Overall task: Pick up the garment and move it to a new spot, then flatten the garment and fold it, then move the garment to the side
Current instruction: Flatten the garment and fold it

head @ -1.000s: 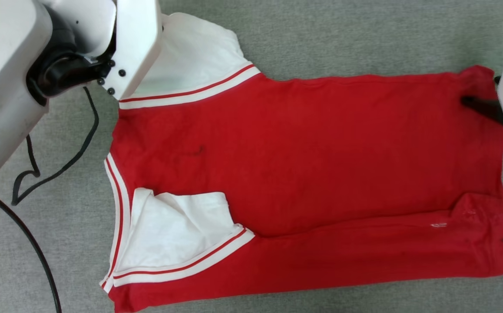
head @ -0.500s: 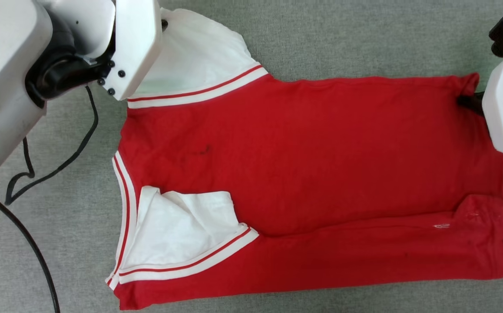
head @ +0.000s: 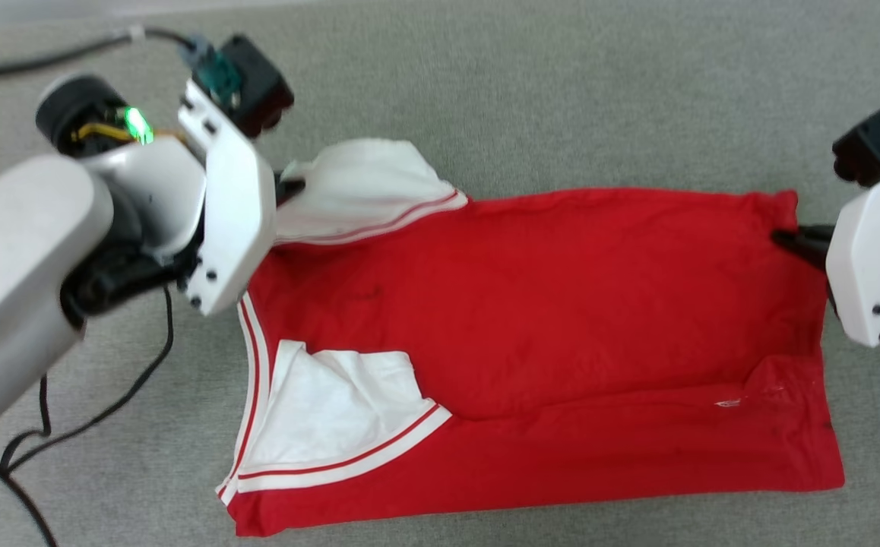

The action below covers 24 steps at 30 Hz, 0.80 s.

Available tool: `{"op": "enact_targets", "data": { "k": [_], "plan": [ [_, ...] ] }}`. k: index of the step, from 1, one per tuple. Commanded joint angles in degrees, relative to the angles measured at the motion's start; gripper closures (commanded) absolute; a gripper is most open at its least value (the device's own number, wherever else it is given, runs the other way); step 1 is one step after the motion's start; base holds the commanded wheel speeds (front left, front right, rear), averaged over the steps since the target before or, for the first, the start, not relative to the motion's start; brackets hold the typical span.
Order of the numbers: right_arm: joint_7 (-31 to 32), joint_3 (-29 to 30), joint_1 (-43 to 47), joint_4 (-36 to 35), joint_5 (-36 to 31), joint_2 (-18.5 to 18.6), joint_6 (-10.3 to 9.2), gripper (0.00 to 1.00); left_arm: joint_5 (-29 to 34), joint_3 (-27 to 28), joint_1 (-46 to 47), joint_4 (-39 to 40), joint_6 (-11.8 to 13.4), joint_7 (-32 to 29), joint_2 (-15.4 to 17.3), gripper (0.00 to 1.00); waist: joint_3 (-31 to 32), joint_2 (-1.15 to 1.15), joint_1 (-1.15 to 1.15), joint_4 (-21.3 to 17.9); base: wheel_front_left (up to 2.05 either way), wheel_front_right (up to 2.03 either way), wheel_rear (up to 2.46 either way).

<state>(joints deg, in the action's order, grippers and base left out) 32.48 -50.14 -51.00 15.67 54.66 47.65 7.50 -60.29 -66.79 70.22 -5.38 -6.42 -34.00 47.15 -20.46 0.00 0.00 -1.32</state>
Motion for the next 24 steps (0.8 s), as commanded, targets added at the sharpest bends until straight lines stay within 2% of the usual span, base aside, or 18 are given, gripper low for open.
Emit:
{"op": "enact_targets", "data": {
  "k": [1,14,20,24],
  "plan": [
    [-0.66,-0.39,0.94,-0.17,0.25,0.41,-0.02,1.00,-0.16,-0.20,-1.04,0.40,0.40,0.49,0.48,1.00,2.15,0.00,0.00,0.37,0.00,0.00,0.00],
    [-10.68,-7.27,8.83,-1.14,3.27,3.43,-0.02,1.00,-3.03,-3.58,-17.91,12.10,6.70,6.55,8.79,1.00,8.87,0.00,0.00,0.24,0.00,0.00,0.00],
    [-14.39,-9.00,12.93,-1.49,4.79,4.61,-0.02,1.00,-4.46,-4.87,-26.00,13.44,9.17,9.20,10.23,1.00,10.15,0.00,0.00,0.01,0.00,0.00,0.00],
    [-15.95,-9.77,14.73,-0.43,4.99,4.04,-0.02,1.00,-4.90,-5.49,-30.84,12.43,10.23,10.83,9.60,1.00,9.76,0.00,0.00,-0.39,0.00,0.00,0.00]
  ]
}}
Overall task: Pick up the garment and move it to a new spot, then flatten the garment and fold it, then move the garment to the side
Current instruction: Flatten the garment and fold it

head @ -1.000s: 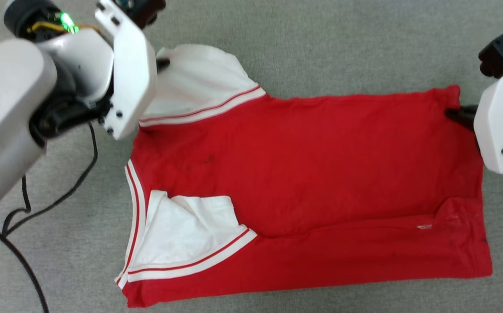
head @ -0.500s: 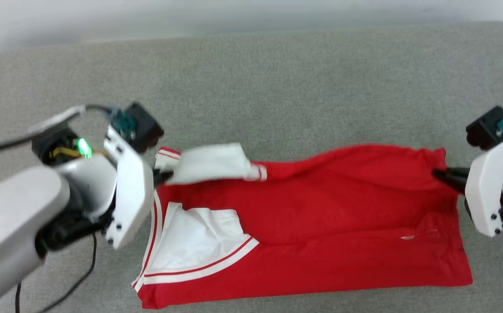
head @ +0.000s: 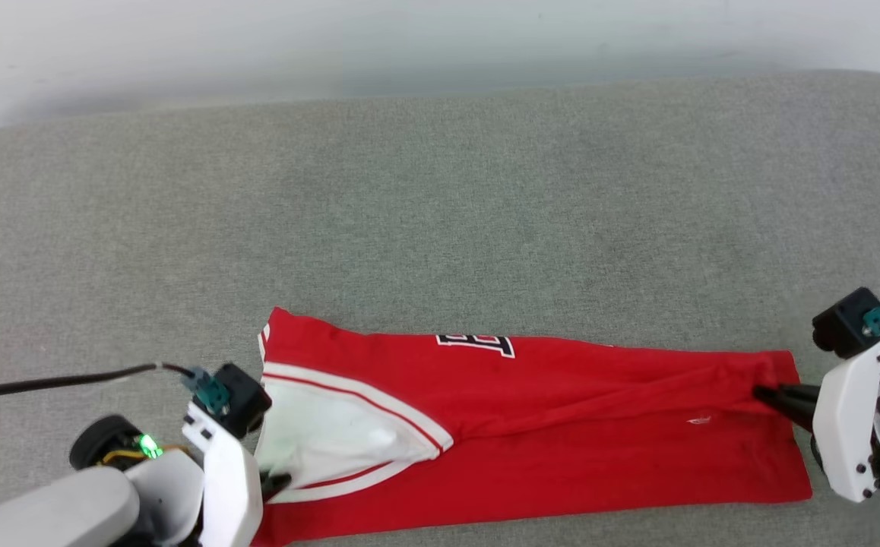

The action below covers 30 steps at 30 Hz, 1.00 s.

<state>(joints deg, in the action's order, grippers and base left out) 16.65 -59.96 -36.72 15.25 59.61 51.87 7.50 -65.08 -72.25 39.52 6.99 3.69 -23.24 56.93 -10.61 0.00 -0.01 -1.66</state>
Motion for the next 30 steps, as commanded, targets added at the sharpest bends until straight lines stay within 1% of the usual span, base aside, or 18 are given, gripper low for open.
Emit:
{"op": "enact_targets", "data": {
  "k": [1,7,8,9,10,12,15,18,21,24,28,30],
  "plan": [
    [-0.27,-0.30,0.88,0.39,-0.03,-0.57,-0.02,1.00,-0.18,-0.13,-1.18,-0.48,0.20,0.45,-0.55,1.00,-0.29,0.00,0.01,-0.13,0.00,0.00,0.00],
    [-1.64,-1.93,2.26,3.27,-0.67,-3.07,-0.02,1.00,-0.31,-0.38,-4.27,-4.21,0.01,2.25,-3.11,1.00,-1.15,0.00,0.01,-0.08,0.00,0.00,0.00],
    [-2.18,-1.84,2.26,3.75,-0.78,-3.35,-0.02,1.00,0.04,-0.24,-4.32,-4.70,0.29,2.86,-3.36,0.82,-1.10,0.00,0.01,-0.09,0.00,0.00,0.00],
    [-2.97,-1.58,2.11,4.13,-1.01,-3.70,-0.02,0.59,0.69,-0.01,-4.23,-5.18,0.53,3.80,-3.54,0.00,-0.97,0.00,0.01,-0.11,0.00,0.00,0.00],
    [-3.70,-1.35,2.00,4.36,-1.13,-3.96,-0.02,0.00,0.86,0.23,-4.28,-5.42,0.77,4.69,-3.72,0.00,-0.68,0.00,0.01,-0.13,0.00,0.00,0.00],
    [-5.26,-1.04,1.65,3.88,-1.91,-3.82,-0.02,0.00,1.44,0.77,-4.73,-5.22,1.14,6.58,-3.71,0.00,0.11,0.00,0.01,-0.17,0.00,0.00,0.00],
    [-7.03,-0.16,1.35,2.27,-2.64,-2.70,-0.02,0.00,2.96,1.61,-5.16,-4.46,2.44,9.97,-2.91,0.00,1.25,0.00,0.01,-0.32,0.00,0.00,0.00],
    [-8.35,1.35,0.93,0.04,-3.19,-1.48,-0.02,0.00,5.56,2.59,-5.42,-3.54,4.67,14.22,-1.93,0.00,2.23,0.00,0.01,-0.54,0.00,0.00,0.00],
    [-9.70,4.04,1.04,-2.00,-2.79,-0.02,-0.03,0.00,7.06,4.54,-6.56,-2.60,8.44,19.54,-1.31,0.00,2.81,0.00,0.01,-0.63,0.00,0.00,0.00],
    [-10.91,7.59,1.91,-2.97,-1.98,1.16,-0.02,0.00,8.36,6.86,-7.70,-2.03,13.13,25.51,-1.14,0.00,2.97,0.00,0.01,-0.67,0.00,0.00,0.00],
    [-11.93,12.71,4.37,-1.41,0.34,1.99,-0.02,0.00,9.35,10.19,-10.09,-2.07,19.35,33.90,-2.18,0.00,2.62,0.00,0.01,-0.46,0.00,0.00,0.00],
    [-12.09,14.94,5.79,0.01,2.23,1.72,-0.02,0.00,9.95,12.15,-11.17,-2.49,22.30,36.58,-3.06,0.00,2.33,0.00,0.01,-0.38,0.00,0.00,0.00]
  ]
}}
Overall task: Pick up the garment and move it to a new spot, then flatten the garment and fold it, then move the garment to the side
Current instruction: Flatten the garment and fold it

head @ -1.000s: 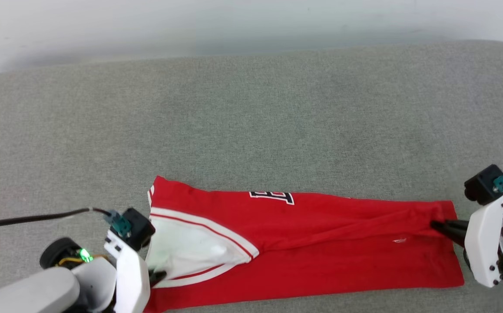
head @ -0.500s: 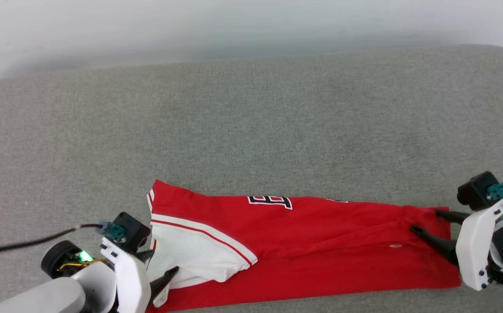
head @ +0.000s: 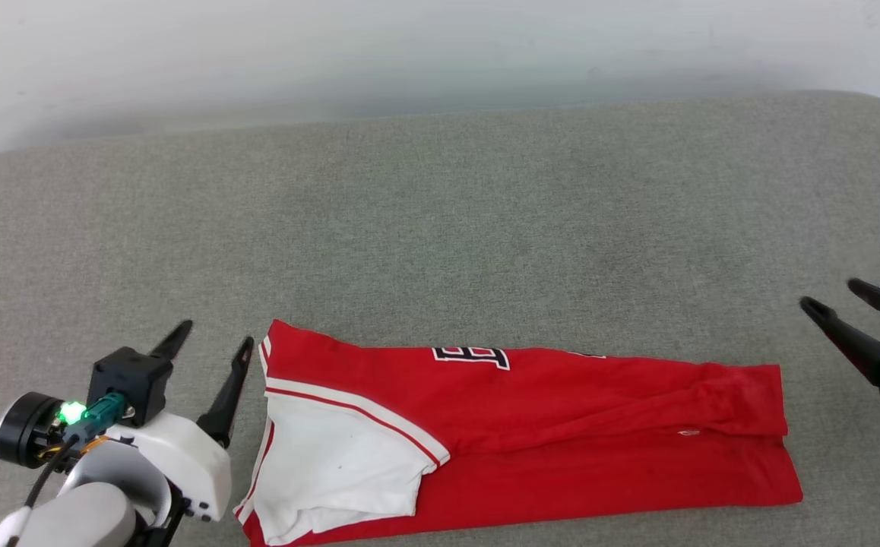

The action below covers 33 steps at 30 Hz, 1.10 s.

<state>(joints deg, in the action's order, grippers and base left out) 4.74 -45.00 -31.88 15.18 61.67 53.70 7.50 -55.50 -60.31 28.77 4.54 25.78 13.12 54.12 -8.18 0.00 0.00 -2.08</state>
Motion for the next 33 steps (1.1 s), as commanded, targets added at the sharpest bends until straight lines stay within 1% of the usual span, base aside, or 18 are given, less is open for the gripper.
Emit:
{"op": "enact_targets", "data": {
  "k": [1,4,7,9,11,15,19,22,29,30,31,33],
  "plan": [
    [0.02,0.79,1.74,0.87,0.99,-0.26,-0.02,0.00,0.77,1.34,-1.12,-0.12,1.62,1.03,-0.88,0.00,-0.24,0.00,0.00,0.13,0.00,0.00,0.00],
    [0.74,2.67,4.09,3.35,3.27,-0.80,-0.02,0.00,2.71,5.26,-3.51,-0.39,5.41,2.01,-3.07,0.00,-0.71,0.00,0.00,0.42,0.00,0.00,0.00],
    [1.36,3.79,6.13,5.26,5.10,-1.64,-0.02,0.00,7.73,11.43,-6.61,0.00,8.40,2.14,-6.29,0.00,-1.22,0.00,0.00,0.77,0.00,0.00,0.00],
    [1.96,4.33,7.35,6.11,6.45,-2.38,-0.02,0.00,11.28,15.41,-9.46,0.21,9.59,2.15,-8.41,0.00,-1.50,0.00,0.00,0.95,0.00,0.00,0.00],
    [2.60,4.56,8.40,6.67,7.57,-3.16,-0.02,0.00,14.52,19.60,-11.99,0.45,10.06,2.16,-10.72,0.00,-1.74,0.00,0.00,1.11,0.00,0.00,0.00],
    [3.41,4.58,10.43,7.47,9.41,-5.24,-0.02,0.00,20.14,27.14,-17.56,0.57,9.19,2.17,-15.62,0.00,-2.12,0.00,0.00,1.45,0.00,0.00,0.00],
    [4.84,3.95,12.20,8.35,10.91,-7.26,-0.02,0.00,25.43,33.26,-22.12,0.93,7.07,2.18,-20.17,0.00,-2.40,0.00,0.00,1.95,0.00,0.00,0.00],
    [6.08,3.07,13.19,8.95,11.96,-8.81,-0.02,0.00,29.02,36.85,-24.74,1.21,5.09,2.18,-23.50,0.00,-2.59,0.00,0.00,2.34,0.00,0.00,0.00],
    [9.62,-0.46,13.98,10.16,13.35,-13.40,-0.01,0.00,37.72,42.98,-28.64,0.96,1.25,2.18,-30.98,0.00,-2.90,0.00,0.00,2.87,0.00,0.00,0.00],
    [10.25,-0.94,14.08,9.91,13.77,-14.05,0.00,0.00,38.95,43.68,-29.04,0.83,0.65,2.18,-31.85,0.00,-2.89,0.00,0.00,2.97,0.00,0.00,0.00],
    [10.25,-0.94,14.08,9.91,13.77,-14.05,0.00,0.00,38.95,43.68,-29.04,0.83,0.65,2.18,-31.85,0.00,-2.89,0.00,0.00,2.97,0.00,0.00,0.00],
    [10.82,-1.51,13.77,9.71,14.11,-14.87,0.07,0.00,41.18,44.75,-29.58,0.56,-0.48,2.18,-33.65,0.00,-2.88,0.00,0.00,3.12,0.00,0.00,0.00]
  ]
}}
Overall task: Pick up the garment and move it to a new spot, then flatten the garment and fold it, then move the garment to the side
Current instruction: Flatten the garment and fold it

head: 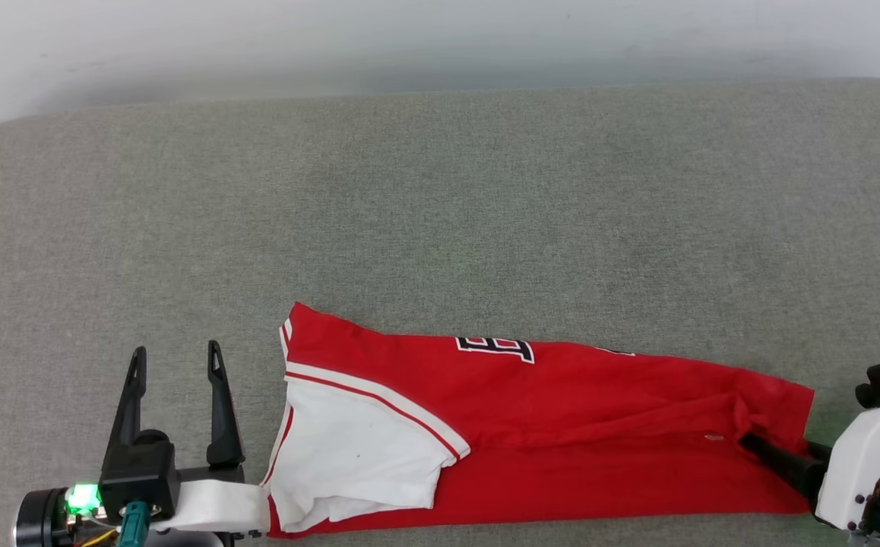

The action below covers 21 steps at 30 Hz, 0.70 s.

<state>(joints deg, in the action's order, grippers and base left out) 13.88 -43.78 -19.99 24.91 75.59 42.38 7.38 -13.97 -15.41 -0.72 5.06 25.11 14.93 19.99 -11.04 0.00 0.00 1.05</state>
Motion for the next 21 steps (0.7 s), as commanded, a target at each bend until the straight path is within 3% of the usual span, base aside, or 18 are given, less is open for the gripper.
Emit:
{"op": "enact_targets", "data": {
  "k": [1,3,4,6,15,21],
  "plan": [
    [1.75,-2.90,1.56,0.07,0.25,-3.86,0.19,0.00,0.51,0.63,-0.37,-0.07,-0.18,0.38,-0.66,0.00,0.02,0.00,0.00,0.05,0.00,0.00,0.00],
    [1.75,-2.97,1.02,0.29,0.46,-4.41,0.20,0.00,2.21,1.67,-1.18,-0.13,-1.20,0.38,-2.53,0.00,0.17,0.00,0.00,0.22,0.00,0.00,0.00],
    [1.76,-3.10,0.77,-0.02,0.52,-4.64,0.22,0.54,2.95,2.13,-1.59,-0.32,-1.72,0.34,-3.36,0.00,0.27,0.00,0.00,0.30,0.00,0.00,0.00],
    [0.70,-2.85,-0.13,-0.13,0.12,-4.57,0.25,1.00,4.47,3.11,-1.94,-0.39,-2.57,0.34,-4.88,0.00,0.44,0.00,0.00,0.36,0.00,0.00,0.00],
    [-1.76,-1.01,-2.44,-1.34,-0.02,-0.02,0.11,1.00,9.02,6.93,-4.68,0.22,-5.22,0.33,-9.74,0.00,2.17,0.00,0.00,0.35,0.00,0.00,0.00],
    [-0.81,0.60,-1.03,-0.21,1.17,5.79,0.08,1.00,11.08,8.22,-6.28,0.57,-6.48,0.33,-11.10,0.00,3.50,0.00,0.00,0.23,0.00,0.00,0.00]
  ]
}}
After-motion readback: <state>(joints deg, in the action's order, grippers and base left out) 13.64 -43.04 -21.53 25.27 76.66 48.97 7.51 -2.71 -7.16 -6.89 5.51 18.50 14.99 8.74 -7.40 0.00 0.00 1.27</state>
